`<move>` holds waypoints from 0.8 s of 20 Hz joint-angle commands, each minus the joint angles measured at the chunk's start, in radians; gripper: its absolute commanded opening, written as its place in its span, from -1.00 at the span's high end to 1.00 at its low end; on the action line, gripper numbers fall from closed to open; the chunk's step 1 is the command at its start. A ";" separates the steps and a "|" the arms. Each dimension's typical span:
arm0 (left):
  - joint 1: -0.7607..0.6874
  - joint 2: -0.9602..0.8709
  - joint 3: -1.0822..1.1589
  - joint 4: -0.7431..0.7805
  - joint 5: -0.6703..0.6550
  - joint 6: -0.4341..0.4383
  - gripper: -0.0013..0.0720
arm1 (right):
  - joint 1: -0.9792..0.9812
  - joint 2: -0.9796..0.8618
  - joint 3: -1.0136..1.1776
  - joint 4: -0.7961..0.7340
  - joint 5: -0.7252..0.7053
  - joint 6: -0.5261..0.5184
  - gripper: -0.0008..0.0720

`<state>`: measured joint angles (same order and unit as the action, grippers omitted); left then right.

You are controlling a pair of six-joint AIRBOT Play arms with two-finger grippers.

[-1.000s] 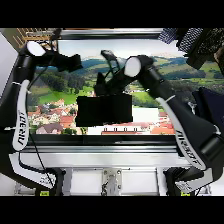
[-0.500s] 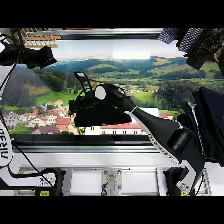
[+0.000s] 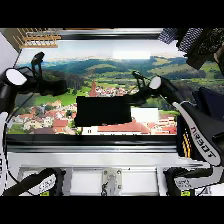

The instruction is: Fold the clothes and pants, and hang the long-sleeved shirts on hangers.

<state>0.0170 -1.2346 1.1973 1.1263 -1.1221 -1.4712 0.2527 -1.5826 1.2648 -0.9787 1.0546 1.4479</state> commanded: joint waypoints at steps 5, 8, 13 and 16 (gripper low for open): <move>-0.129 0.051 -0.154 0.005 0.081 0.010 0.95 | -0.129 -0.067 -0.200 0.369 -0.093 -0.270 -0.71; -0.151 0.051 -0.154 0.005 0.101 0.009 0.95 | -0.074 -0.138 -0.199 0.559 -0.124 -0.373 -0.69; -0.156 0.051 -0.154 0.004 0.103 0.008 0.95 | 0.045 -0.201 -0.189 0.774 -0.146 -0.519 0.10; -0.156 0.051 -0.154 0.003 0.101 0.005 0.95 | 0.065 -0.197 -0.166 0.777 -0.156 -0.555 0.93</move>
<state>-0.1371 -1.1839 1.0435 1.1305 -1.0214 -1.4612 0.2882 -1.7702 1.0828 -0.2710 0.9112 0.9585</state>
